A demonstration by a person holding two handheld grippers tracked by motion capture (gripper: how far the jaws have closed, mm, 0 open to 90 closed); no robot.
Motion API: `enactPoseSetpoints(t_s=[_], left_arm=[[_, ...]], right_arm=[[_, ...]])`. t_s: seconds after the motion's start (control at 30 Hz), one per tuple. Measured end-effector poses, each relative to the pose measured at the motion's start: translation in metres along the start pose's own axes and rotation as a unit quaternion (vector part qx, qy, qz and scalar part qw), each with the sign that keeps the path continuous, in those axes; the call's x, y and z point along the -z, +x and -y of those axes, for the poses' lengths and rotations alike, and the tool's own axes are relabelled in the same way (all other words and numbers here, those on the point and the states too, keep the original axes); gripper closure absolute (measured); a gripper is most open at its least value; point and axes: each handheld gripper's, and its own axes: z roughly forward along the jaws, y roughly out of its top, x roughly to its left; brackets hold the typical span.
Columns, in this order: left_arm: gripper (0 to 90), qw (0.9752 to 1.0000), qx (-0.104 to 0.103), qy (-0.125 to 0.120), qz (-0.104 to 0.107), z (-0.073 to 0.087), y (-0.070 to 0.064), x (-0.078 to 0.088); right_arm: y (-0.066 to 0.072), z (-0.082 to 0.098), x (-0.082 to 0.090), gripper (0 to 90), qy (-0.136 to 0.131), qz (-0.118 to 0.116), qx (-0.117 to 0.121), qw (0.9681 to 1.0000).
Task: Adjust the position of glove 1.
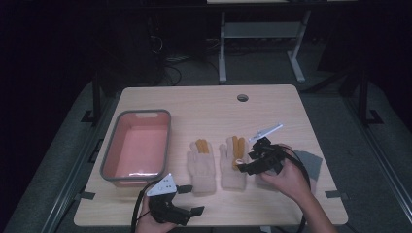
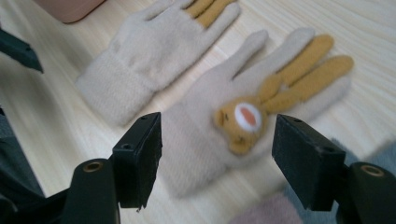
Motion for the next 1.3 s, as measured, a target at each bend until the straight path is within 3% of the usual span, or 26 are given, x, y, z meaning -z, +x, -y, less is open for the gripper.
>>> enactPoseSetpoints(t_s=[0.2, 0.43, 0.9, 0.97, 1.1, 1.3], left_arm=[[16.1, 1.0, 0.002, -0.006, 0.003, -0.001, 0.0, 0.002], [16.1, 1.0, 0.006, -0.007, 0.004, -0.001, 0.002, 0.003], [16.1, 0.9999, 0.008, -0.007, 0.004, -0.001, 0.003, 0.003], [16.1, 0.9999, 0.008, -0.008, 0.004, -0.001, 0.003, 0.003], [16.1, 0.9999, 0.013, -0.008, 0.007, 0.0, 0.003, 0.003], [16.1, 0.9999, 0.008, -0.01, 0.003, -0.001, 0.002, 0.004]], right_arm=[[-0.002, -0.013, -0.014, 33.3, 0.017, -0.001, -0.002, 0.9999], [-0.009, -0.026, -0.038, 34.8, 0.055, 0.003, 0.001, 0.9985], [-0.022, -0.019, -0.074, 43.5, 0.12, 0.032, -0.016, 0.9922], [-0.021, -0.019, -0.076, 45.8, 0.123, 0.041, -0.017, 0.9914], [-0.015, -0.021, -0.078, 54.7, 0.127, 0.061, 0.004, 0.9901], [-0.012, -0.022, -0.074, 60.4, 0.124, 0.068, 0.005, 0.9899]])
